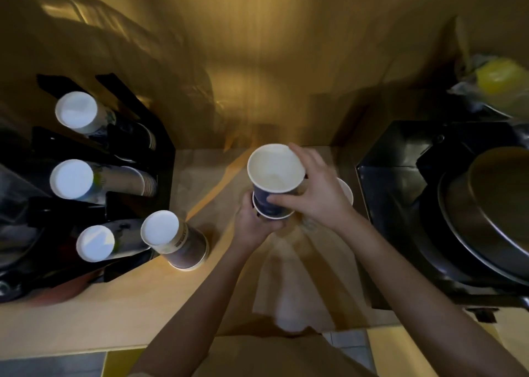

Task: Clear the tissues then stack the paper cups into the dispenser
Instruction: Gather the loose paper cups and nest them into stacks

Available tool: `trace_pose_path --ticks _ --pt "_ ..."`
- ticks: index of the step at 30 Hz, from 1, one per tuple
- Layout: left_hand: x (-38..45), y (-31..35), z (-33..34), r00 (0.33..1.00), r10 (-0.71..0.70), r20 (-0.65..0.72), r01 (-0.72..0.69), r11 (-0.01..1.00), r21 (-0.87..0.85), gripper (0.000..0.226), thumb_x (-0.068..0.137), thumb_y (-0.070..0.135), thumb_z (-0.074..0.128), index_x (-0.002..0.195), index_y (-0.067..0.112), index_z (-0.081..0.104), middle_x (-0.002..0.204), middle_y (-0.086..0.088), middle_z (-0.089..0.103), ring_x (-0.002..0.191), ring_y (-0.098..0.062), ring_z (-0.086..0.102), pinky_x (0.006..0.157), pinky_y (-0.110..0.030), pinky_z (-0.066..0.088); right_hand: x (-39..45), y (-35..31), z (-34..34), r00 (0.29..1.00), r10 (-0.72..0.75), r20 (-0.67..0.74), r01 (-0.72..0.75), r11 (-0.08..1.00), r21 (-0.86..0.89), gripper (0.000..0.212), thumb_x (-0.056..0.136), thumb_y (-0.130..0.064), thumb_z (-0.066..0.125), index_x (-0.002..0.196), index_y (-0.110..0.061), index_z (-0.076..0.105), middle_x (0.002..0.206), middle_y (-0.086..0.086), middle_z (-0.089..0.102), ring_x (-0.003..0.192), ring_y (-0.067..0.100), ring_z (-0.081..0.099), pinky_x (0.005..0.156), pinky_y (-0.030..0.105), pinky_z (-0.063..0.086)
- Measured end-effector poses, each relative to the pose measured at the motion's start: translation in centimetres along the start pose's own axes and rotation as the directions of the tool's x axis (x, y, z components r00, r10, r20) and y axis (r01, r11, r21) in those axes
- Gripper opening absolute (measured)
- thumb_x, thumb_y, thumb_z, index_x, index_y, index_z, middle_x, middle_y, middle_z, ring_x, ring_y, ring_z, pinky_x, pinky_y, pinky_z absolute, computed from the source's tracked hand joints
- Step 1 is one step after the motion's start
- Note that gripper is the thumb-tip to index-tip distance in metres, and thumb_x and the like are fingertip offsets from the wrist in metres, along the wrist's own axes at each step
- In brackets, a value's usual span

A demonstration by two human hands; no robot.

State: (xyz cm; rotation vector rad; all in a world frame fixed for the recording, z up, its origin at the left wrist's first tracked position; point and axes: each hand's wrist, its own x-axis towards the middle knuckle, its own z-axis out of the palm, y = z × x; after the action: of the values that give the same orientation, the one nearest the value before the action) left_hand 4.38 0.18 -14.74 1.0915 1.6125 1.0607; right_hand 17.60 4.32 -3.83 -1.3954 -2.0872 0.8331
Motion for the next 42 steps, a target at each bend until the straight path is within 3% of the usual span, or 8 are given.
trace_pose_path --ticks 4,7,10,15,23,29,35,42 --pt "0.2 -0.5 0.2 1.000 -0.005 -0.011 0.005 1.000 -0.026 0.090 0.037 0.037 0.081 0.112 0.045 0.033 0.111 0.010 0.055 0.104 -0.011 0.054 0.092 -0.038 0.048 -0.9 1.2 2.0 0.997 0.048 0.065 -0.047 0.999 -0.016 0.096 0.061 -0.039 0.079 0.140 -0.019 0.028 0.138 0.004 0.040 0.124 0.021 0.042 0.098 0.032 0.037" --pt "0.3 -0.7 0.0 1.000 -0.013 0.000 0.013 1.000 -0.009 0.080 0.033 0.040 0.080 0.098 0.058 0.036 0.100 0.031 0.050 0.091 0.009 0.051 0.078 -0.022 0.045 -1.5 2.1 2.7 0.995 0.062 0.073 -0.057 0.996 -0.065 0.093 0.066 -0.040 0.076 0.140 -0.016 0.027 0.139 0.006 0.040 0.126 0.021 0.039 0.096 0.028 0.032" --pt "0.2 -0.5 0.0 1.000 -0.010 -0.002 0.010 1.000 0.001 0.078 0.032 0.040 0.081 0.096 0.052 0.039 0.096 0.034 0.048 0.087 0.015 0.050 0.070 -0.010 0.040 -1.8 2.6 3.0 0.997 0.044 0.066 -0.028 0.973 -0.230 0.088 0.070 -0.050 0.068 0.139 -0.012 0.029 0.137 0.007 0.044 0.128 0.023 0.033 0.105 0.035 0.028" --pt "0.0 -0.4 -0.1 1.000 -0.013 0.006 0.013 1.000 0.012 0.083 0.035 0.042 0.079 0.107 0.037 0.040 0.099 0.022 0.055 0.093 0.001 0.055 0.076 -0.022 0.047 -2.1 3.4 3.6 0.995 0.052 0.086 -0.009 0.898 -0.440 0.079 0.082 -0.060 0.047 0.140 -0.010 0.027 0.144 0.008 0.037 0.138 0.025 0.019 0.114 0.039 0.013" --pt "0.2 0.9 0.7 1.000 -0.022 0.006 0.021 0.997 0.077 0.086 0.048 0.024 0.087 0.118 0.021 0.038 0.104 0.004 0.053 0.097 -0.018 0.052 0.079 -0.032 0.046 -1.5 3.6 2.3 0.987 0.072 0.145 0.000 0.897 -0.441 0.081 0.082 -0.060 0.048 0.141 -0.010 0.025 0.147 0.010 0.036 0.138 0.024 0.019 0.113 0.037 0.011" --pt "0.0 1.3 1.0 0.999 -0.040 0.004 0.039 0.998 0.054 0.084 0.050 0.018 0.087 0.117 0.026 0.036 0.106 0.004 0.053 0.099 -0.019 0.052 0.079 -0.032 0.045 -0.9 3.3 1.6 0.973 0.117 0.197 -0.028 0.914 -0.404 0.083 0.080 -0.057 0.055 0.142 -0.012 0.024 0.147 0.009 0.035 0.139 0.023 0.020 0.112 0.035 0.014" --pt "-0.3 2.7 0.6 0.999 -0.052 -0.006 0.052 0.995 0.081 0.107 0.029 0.043 0.075 0.125 0.016 0.036 0.123 -0.009 0.055 0.111 -0.027 0.053 0.091 -0.048 0.048 -0.2 3.0 1.0 0.968 0.158 0.193 -0.085 0.937 -0.339 0.078 0.075 -0.054 0.063 0.136 -0.015 0.035 0.137 0.010 0.047 0.128 0.026 0.034 0.105 0.037 0.024" --pt "-0.8 2.9 -1.3 0.998 -0.056 0.024 0.048 0.966 0.255 0.111 0.051 0.024 0.088 0.140 0.016 0.022 0.142 -0.008 0.041 0.127 -0.026 0.042 0.103 -0.038 0.040 2.2 1.1 0.7 0.960 0.167 0.226 -0.075 0.928 -0.366 0.058 0.088 -0.051 0.046 0.127 -0.007 0.044 0.132 0.015 0.051 0.123 0.031 0.038 0.100 0.044 0.032"
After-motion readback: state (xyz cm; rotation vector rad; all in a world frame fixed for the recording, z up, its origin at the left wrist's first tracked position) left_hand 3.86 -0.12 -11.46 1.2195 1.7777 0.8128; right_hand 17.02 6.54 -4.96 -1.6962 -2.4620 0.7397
